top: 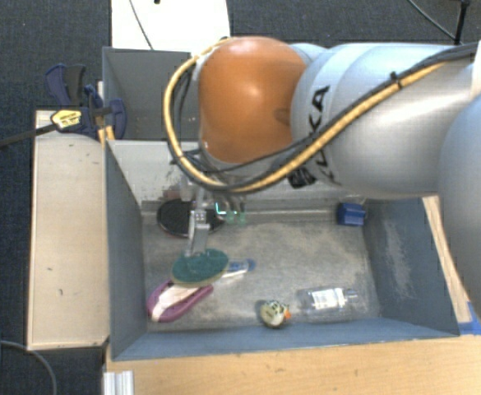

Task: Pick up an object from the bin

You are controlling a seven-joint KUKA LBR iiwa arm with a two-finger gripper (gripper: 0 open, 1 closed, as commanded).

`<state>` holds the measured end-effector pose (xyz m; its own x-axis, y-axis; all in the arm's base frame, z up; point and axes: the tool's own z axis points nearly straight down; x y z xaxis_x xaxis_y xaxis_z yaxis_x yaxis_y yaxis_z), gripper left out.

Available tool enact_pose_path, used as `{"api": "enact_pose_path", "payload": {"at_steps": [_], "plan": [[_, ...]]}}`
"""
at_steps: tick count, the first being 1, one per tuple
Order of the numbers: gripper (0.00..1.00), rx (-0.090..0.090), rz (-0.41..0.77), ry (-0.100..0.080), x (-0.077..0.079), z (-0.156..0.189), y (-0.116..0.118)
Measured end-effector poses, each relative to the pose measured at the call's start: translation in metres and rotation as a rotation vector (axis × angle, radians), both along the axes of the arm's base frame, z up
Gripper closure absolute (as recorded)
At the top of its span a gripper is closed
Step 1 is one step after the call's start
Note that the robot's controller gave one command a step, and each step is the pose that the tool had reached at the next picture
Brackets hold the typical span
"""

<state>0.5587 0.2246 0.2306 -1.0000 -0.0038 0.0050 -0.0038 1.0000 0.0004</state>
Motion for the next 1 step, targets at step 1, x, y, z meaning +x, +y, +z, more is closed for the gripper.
{"api": "enact_pose_path", "payload": {"at_steps": [1], "plan": [[0.0, 0.001, 0.181, -0.004, -0.0209, -0.0074, 0.0298]]}}
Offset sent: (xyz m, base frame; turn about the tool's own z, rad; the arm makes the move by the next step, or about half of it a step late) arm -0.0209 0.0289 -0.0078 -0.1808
